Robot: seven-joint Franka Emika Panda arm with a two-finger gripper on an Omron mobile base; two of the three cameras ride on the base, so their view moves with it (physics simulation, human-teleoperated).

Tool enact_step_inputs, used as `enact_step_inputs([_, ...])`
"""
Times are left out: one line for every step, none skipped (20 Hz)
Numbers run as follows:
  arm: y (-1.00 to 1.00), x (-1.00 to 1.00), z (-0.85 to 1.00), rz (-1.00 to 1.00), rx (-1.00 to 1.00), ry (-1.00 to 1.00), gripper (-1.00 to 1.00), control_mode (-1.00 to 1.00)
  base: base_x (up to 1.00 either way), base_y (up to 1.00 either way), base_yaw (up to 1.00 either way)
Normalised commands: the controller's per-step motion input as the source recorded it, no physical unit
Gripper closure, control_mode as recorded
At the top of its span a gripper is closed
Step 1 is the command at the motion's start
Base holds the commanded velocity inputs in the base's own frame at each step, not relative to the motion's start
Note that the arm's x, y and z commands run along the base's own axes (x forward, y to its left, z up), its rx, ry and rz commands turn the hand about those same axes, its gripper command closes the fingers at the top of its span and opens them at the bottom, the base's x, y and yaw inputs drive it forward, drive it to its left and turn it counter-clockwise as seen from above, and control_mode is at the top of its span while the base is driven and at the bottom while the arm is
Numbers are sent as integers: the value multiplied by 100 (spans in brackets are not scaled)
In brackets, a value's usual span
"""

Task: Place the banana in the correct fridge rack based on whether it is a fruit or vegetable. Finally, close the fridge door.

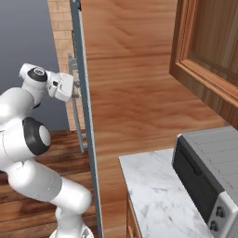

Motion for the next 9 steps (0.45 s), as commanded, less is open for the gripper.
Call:
enact_step_inputs([-48,0,-29,-19,0,0,-100,-100,0,0,0])
enact_step_inputs([-49,0,-28,-18,0,0,-100,-100,0,0,0])
enact_step_inputs([-48,0,-26,-18,0,0,-100,-100,0,0,0])
enact_step_inputs([-47,0,-26,-17,0,0,-100,-100,0,0,0])
enact_step_inputs([-47,0,-24,-15,0,0,-100,-100,0,0,0])
enact_step_inputs([-46,0,-22,-15,0,-1,-100,-100,0,0,0])
enact_step_inputs([-41,0,-20,-13,0,-2,-100,-100,0,0,0])
enact_step_inputs([-43,-4,-19,-12,0,-3,-100,-100,0,0,0])
enact_step_inputs([-42,-6,-20,-10,0,-4,-100,-100,0,0,0])
